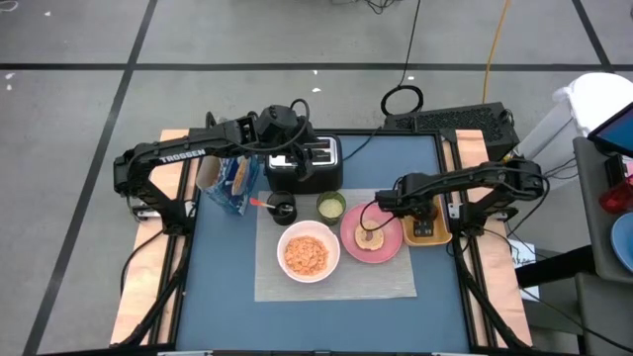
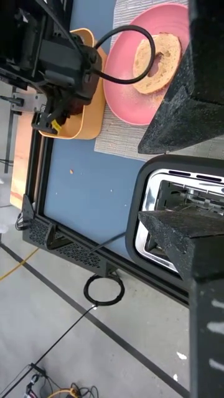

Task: Arrange a breakfast setting
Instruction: Put the apple on the top right of the gray mat

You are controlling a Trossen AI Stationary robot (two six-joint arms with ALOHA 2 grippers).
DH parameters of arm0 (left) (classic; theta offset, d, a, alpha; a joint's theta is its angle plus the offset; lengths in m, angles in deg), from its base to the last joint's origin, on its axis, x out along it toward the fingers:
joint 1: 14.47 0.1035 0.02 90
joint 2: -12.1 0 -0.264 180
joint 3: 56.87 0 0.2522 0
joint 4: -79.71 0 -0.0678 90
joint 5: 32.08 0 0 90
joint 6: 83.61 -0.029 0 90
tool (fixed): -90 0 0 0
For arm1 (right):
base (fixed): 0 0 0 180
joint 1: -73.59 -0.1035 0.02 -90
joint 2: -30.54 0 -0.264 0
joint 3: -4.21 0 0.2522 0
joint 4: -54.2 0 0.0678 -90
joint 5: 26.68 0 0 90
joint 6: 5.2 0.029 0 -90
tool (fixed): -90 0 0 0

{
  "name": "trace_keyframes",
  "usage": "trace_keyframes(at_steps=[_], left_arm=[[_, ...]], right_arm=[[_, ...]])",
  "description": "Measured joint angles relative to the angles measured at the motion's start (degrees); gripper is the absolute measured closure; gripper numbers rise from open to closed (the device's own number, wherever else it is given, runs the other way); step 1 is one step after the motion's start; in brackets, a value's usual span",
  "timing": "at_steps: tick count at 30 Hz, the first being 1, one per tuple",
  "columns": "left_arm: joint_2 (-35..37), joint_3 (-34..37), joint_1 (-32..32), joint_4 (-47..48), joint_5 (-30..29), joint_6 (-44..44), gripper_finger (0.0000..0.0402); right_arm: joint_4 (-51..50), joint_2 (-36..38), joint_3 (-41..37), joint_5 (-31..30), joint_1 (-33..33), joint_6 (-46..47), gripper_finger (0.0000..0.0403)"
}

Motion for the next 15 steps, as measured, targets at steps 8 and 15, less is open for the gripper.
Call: trace_keyframes(at_steps=[8, 15], left_arm=[[0.0, 0.0, 0.01, 0.0, 0.02, 0.0, 0.0236], [0.0, 0.0, 0.0, 0.0, 0.02, 0.0, 0.0236]], right_arm=[[-0.07, 3.55, 0.22, 0.04, 0.0, 0.01, 0.0173], [-0.67, 8.87, 1.63, 0.22, 0.0, 0.06, 0.0174]])
